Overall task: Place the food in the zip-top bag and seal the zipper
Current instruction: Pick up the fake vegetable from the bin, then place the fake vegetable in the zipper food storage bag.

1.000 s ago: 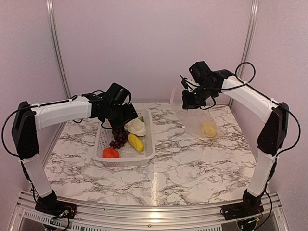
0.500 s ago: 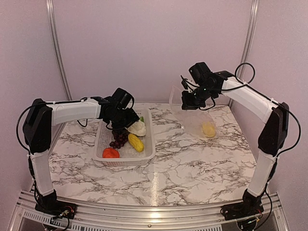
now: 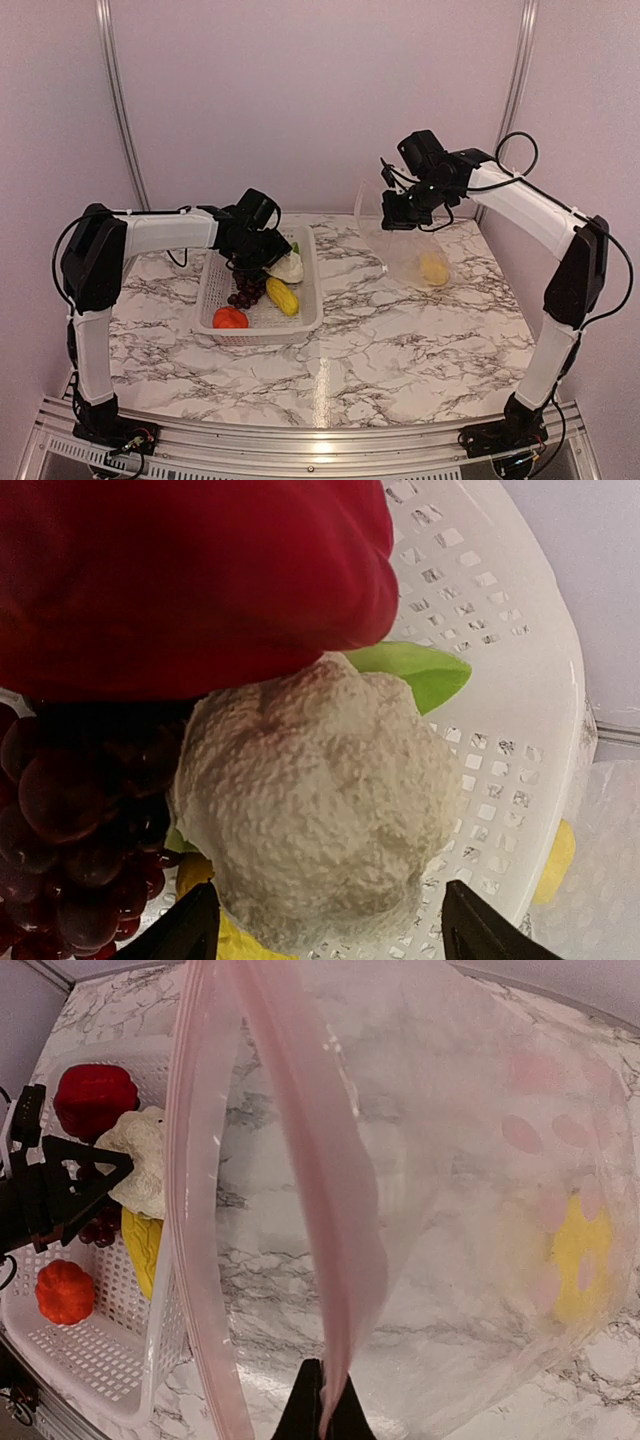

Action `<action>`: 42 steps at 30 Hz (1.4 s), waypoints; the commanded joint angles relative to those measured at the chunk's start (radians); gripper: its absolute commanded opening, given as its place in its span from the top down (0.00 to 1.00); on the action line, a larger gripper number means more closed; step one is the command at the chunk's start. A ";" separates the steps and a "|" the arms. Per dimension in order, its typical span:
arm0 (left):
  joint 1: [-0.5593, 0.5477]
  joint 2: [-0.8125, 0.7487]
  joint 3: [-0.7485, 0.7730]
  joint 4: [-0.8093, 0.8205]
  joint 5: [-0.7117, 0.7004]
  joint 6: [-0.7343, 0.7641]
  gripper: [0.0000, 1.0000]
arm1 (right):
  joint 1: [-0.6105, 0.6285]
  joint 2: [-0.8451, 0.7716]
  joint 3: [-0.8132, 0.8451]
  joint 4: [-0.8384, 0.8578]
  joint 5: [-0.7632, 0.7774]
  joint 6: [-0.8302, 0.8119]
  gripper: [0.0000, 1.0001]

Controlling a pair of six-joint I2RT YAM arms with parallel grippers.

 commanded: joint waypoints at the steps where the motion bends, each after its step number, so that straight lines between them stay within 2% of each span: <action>1: 0.013 0.038 0.025 0.021 0.001 -0.011 0.21 | -0.009 -0.035 -0.007 0.005 0.000 0.007 1.00; 8: 0.033 0.060 0.039 0.069 -0.013 0.019 0.24 | -0.014 -0.050 -0.025 -0.003 0.002 0.008 1.00; 16: 0.033 0.061 0.033 0.124 -0.001 0.053 0.50 | -0.016 -0.054 -0.040 -0.003 0.005 0.010 1.00; 20: 0.030 0.029 0.031 0.129 0.002 0.073 0.57 | -0.018 -0.054 -0.042 -0.002 0.005 0.007 1.00; 28: 0.024 -0.101 0.021 0.120 0.034 0.147 0.61 | -0.021 -0.027 -0.036 0.015 -0.008 0.001 1.00; 35: 0.010 -0.198 -0.047 0.288 0.218 0.249 0.62 | -0.022 0.026 0.023 0.008 -0.022 -0.014 1.00; 42: -0.026 -0.220 -0.032 0.467 0.375 0.333 0.71 | -0.022 0.077 0.075 0.004 -0.049 -0.016 1.00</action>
